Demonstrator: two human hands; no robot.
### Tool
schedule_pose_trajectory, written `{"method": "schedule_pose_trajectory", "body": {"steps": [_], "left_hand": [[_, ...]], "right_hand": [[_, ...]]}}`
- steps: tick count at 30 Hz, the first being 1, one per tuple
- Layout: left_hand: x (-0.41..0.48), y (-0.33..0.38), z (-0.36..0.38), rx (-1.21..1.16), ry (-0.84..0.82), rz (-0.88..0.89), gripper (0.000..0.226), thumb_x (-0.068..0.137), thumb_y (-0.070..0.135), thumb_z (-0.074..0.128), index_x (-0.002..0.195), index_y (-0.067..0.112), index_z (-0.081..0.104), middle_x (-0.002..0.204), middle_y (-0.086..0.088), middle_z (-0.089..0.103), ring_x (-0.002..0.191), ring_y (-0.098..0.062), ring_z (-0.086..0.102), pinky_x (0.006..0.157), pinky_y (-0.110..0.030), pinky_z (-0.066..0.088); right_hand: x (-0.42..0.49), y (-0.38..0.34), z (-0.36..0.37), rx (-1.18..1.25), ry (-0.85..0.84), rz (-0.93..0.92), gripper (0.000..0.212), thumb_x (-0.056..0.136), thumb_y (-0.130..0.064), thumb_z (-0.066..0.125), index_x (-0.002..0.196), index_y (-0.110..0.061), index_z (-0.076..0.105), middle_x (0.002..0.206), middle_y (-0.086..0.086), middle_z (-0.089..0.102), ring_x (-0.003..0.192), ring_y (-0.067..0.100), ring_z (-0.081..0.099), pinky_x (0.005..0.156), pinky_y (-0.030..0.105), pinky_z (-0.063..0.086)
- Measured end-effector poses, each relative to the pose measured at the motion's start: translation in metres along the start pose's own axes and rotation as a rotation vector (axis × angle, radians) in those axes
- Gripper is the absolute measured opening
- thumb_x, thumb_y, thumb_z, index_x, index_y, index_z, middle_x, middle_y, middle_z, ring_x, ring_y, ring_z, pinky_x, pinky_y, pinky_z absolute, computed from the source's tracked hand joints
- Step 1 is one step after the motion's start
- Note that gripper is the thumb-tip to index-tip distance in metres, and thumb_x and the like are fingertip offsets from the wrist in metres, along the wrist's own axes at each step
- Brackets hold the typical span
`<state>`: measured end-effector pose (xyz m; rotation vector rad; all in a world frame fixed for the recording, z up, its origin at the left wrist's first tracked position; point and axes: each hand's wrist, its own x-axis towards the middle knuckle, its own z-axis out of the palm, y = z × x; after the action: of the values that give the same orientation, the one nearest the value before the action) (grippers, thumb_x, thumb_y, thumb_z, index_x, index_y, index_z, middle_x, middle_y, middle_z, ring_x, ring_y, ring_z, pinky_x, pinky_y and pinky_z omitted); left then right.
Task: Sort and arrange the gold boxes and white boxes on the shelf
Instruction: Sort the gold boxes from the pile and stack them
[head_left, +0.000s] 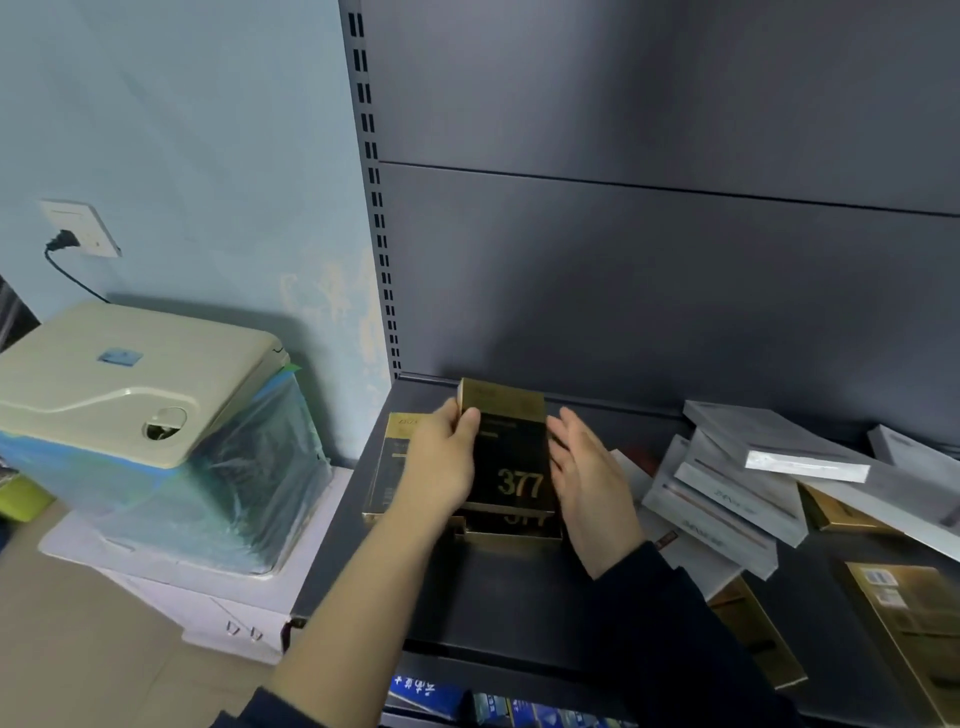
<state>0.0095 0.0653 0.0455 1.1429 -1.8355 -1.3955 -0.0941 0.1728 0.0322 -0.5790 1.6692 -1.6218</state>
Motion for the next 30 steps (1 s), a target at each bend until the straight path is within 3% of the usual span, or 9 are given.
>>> {"method": "schedule_pose_trajectory", "body": {"steps": [2, 5, 10, 15, 18, 20, 22, 25, 30], "left_hand": [[-0.001, -0.001, 0.015, 0.041, -0.023, 0.004, 0.028, 0.102, 0.029, 0.039, 0.109, 0.009, 0.057, 0.103, -0.009, 0.067, 0.1, -0.025, 0.063, 0.082, -0.036, 0.052], [-0.003, -0.005, 0.026, 0.132, -0.074, -0.023, 0.062, 0.095, 0.054, 0.034, 0.137, 0.008, 0.038, 0.136, -0.014, 0.049, 0.13, -0.03, 0.044, 0.104, -0.043, 0.04], [-0.011, -0.006, 0.034, 0.555, 0.015, 0.056, 0.067, 0.098, 0.054, 0.019, 0.148, 0.011, 0.03, 0.162, -0.008, 0.014, 0.15, -0.025, 0.004, 0.12, -0.049, 0.002], [-0.015, -0.004, 0.036, 0.798, -0.063, 0.019, 0.08, 0.094, 0.064, 0.01, 0.154, 0.012, 0.021, 0.165, -0.004, -0.002, 0.15, -0.023, -0.013, 0.118, -0.05, -0.01], [-0.018, 0.002, 0.034, 0.805, -0.042, 0.022, 0.079, 0.094, 0.063, 0.011, 0.153, 0.012, 0.023, 0.165, -0.004, -0.001, 0.151, -0.022, -0.011, 0.118, -0.049, -0.008], [-0.021, 0.006, 0.033, 0.732, -0.017, 0.1, 0.072, 0.097, 0.059, 0.017, 0.152, 0.013, 0.027, 0.164, -0.006, 0.008, 0.151, -0.022, -0.003, 0.12, -0.046, -0.003], [-0.028, 0.015, 0.035, 0.478, -0.027, 0.227, 0.061, 0.1, 0.051, 0.026, 0.148, 0.014, 0.037, 0.157, -0.004, 0.032, 0.146, -0.019, 0.021, 0.12, -0.039, 0.015], [-0.055, 0.029, 0.045, 0.072, -0.132, 0.23, 0.04, 0.102, 0.039, 0.036, 0.135, 0.023, 0.052, 0.132, 0.011, 0.055, 0.122, -0.003, 0.046, 0.102, -0.021, 0.03], [-0.095, 0.021, 0.08, -0.061, -0.333, 0.256, 0.02, 0.101, 0.036, 0.039, 0.106, 0.038, 0.058, 0.099, 0.021, 0.066, 0.095, 0.01, 0.058, 0.079, -0.006, 0.041]], "right_hand": [[-0.005, 0.0, -0.002, -0.01, -0.024, 0.001, 0.036, 0.095, -0.059, 0.03, 0.113, -0.039, 0.055, 0.097, -0.023, 0.064, 0.089, -0.013, 0.063, 0.074, 0.014, 0.049], [-0.016, -0.003, -0.008, -0.02, -0.047, -0.046, 0.103, 0.072, -0.087, 0.035, 0.145, -0.015, 0.037, 0.139, -0.007, 0.053, 0.127, 0.002, 0.047, 0.108, 0.024, 0.035], [-0.015, 0.003, -0.018, 0.142, -0.116, 0.078, 0.058, 0.102, -0.045, 0.008, 0.153, -0.02, 0.013, 0.16, -0.004, 0.021, 0.121, -0.002, 0.028, 0.1, 0.019, 0.02], [-0.014, 0.014, -0.02, 0.062, -0.112, 0.054, 0.078, 0.088, -0.07, 0.02, 0.15, -0.023, 0.028, 0.136, -0.016, 0.045, 0.101, -0.012, 0.047, 0.08, 0.012, 0.038], [-0.013, 0.019, -0.021, -0.092, -0.088, 0.017, 0.101, 0.067, -0.089, 0.034, 0.147, -0.028, 0.033, 0.142, -0.015, 0.041, 0.123, -0.003, 0.042, 0.091, 0.007, 0.032], [-0.019, 0.013, -0.023, -0.042, -0.127, 0.056, 0.081, 0.074, -0.082, 0.04, 0.141, -0.038, 0.036, 0.137, -0.016, 0.047, 0.121, 0.001, 0.048, 0.095, 0.016, 0.037], [-0.029, 0.003, -0.029, -0.038, -0.136, 0.021, 0.043, 0.094, -0.055, 0.043, 0.134, -0.039, 0.042, 0.118, -0.026, 0.054, 0.104, -0.01, 0.054, 0.08, 0.01, 0.044], [-0.05, -0.007, -0.053, -0.157, -0.057, -0.116, 0.029, 0.096, -0.033, 0.053, 0.125, -0.034, 0.049, 0.109, -0.031, 0.054, 0.099, -0.013, 0.055, 0.074, 0.0, 0.041], [-0.077, -0.008, -0.118, -0.274, 0.155, -0.108, 0.015, 0.095, -0.023, 0.056, 0.094, -0.013, 0.066, 0.09, 0.002, 0.071, 0.083, 0.014, 0.065, 0.072, 0.015, 0.049]]}}
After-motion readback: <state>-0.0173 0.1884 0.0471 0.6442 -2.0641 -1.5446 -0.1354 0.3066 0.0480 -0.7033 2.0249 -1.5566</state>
